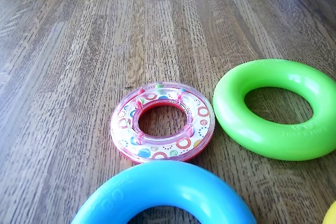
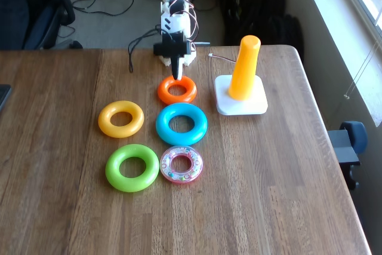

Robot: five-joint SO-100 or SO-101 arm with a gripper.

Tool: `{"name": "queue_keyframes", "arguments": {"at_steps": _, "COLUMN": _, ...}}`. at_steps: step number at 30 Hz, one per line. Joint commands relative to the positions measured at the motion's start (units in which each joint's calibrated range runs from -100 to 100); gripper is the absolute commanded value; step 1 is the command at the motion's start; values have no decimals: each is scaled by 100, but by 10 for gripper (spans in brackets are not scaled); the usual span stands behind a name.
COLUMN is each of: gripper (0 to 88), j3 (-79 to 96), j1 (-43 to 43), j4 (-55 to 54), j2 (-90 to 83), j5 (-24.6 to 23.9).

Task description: Pick and place the blue ring

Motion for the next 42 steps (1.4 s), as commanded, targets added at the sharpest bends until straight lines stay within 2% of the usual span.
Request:
{"name": "queue_keyframes", "arguments": {"at_steps": 1, "gripper": 358, "j3": -1430, "j1": 39, "j4": -131, "j2": 1527, "j5": -176}}
{"name": "queue_keyframes", "arguments": {"at_steps": 9, "gripper": 358, "j3": -3192, "j1": 46, "j4": -123, "j2": 3870, "j5": -508}}
{"name": "queue_keyframes", "arguments": {"at_steps": 18, "gripper": 358, "j3": -4140, "j1": 46, "j4": -123, "j2": 5438, "j5": -571}}
{"name": "queue_keyframes", "arguments": {"at_steps": 29, "gripper": 358, "j3": -4078, "j1": 46, "j4": 347, "j2": 5647, "j5": -591}}
{"name": "queue_keyframes", "arguments": {"at_steps": 36, "gripper": 358, "j3": -4158, "j1": 46, "j4": 1109, "j2": 5638, "j5": -947}}
{"name": "queue_keyframes", "arguments": {"at_steps": 42, "gripper": 358, "j3": -4310, "j1": 39, "j4": 1490, "j2": 5663, "j5": -1016}}
